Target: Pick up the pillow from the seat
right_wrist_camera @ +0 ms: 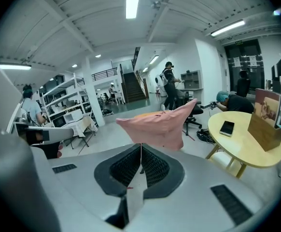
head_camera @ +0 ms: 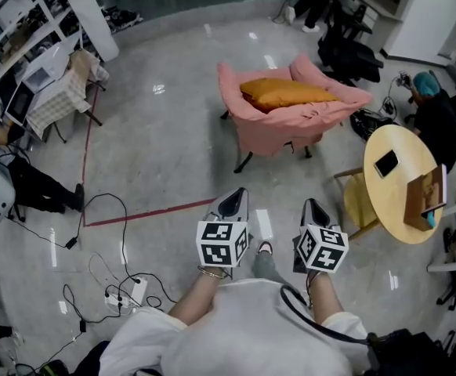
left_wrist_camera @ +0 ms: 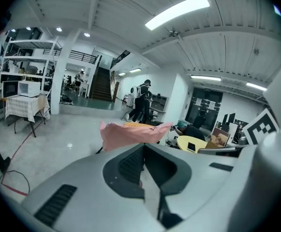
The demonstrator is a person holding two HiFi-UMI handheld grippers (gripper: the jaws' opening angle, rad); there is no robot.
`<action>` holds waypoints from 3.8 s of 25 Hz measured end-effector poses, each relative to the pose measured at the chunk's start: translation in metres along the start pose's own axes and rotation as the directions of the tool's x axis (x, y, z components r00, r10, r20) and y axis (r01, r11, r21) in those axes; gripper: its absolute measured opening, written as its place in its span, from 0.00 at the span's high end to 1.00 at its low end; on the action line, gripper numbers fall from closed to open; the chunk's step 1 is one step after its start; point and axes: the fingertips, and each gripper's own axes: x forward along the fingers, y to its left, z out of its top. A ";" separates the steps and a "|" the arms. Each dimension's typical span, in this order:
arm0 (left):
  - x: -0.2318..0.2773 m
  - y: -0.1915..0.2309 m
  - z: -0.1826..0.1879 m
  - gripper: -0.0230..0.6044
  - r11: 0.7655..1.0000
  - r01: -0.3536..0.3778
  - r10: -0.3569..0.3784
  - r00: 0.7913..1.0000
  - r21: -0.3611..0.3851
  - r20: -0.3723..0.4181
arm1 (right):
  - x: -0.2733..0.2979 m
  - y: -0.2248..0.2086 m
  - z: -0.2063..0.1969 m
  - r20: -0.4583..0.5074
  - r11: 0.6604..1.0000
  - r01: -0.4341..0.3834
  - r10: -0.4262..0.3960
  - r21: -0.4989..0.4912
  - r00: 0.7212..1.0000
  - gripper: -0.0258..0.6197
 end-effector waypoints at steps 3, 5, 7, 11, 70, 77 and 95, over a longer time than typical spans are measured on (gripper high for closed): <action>0.023 0.000 0.013 0.95 1.000 -0.007 0.007 1.000 0.000 -0.001 | 0.020 -0.016 0.015 -0.010 1.000 0.002 -0.002 0.008 1.000 0.91; 0.040 -0.002 0.021 0.95 1.000 -0.009 0.009 1.000 0.004 -0.007 | 0.033 -0.028 0.028 -0.009 1.000 0.005 -0.005 0.016 1.000 0.91; 0.057 -0.005 0.030 0.95 1.000 -0.010 0.010 1.000 0.009 -0.008 | 0.047 -0.040 0.041 -0.005 1.000 0.005 -0.005 0.022 1.000 0.91; 0.090 -0.008 0.046 0.95 1.000 -0.019 0.019 1.000 0.015 0.001 | 0.073 -0.058 0.062 0.000 1.000 -0.010 0.010 0.024 1.000 0.91; 0.442 0.152 0.215 0.95 0.994 0.023 -0.027 0.999 -0.105 -0.031 | 0.390 -0.119 0.263 -0.072 0.993 0.106 -0.110 -0.054 0.991 0.91; 0.456 0.156 0.204 0.95 0.994 0.019 -0.027 0.997 -0.111 -0.071 | 0.412 -0.132 0.270 -0.089 0.993 0.108 -0.112 -0.045 0.990 0.91; 0.481 0.179 0.214 0.95 0.976 -0.164 0.156 0.986 -0.144 -0.064 | 0.488 -0.147 0.293 -0.153 0.996 -0.052 0.041 -0.072 0.987 0.91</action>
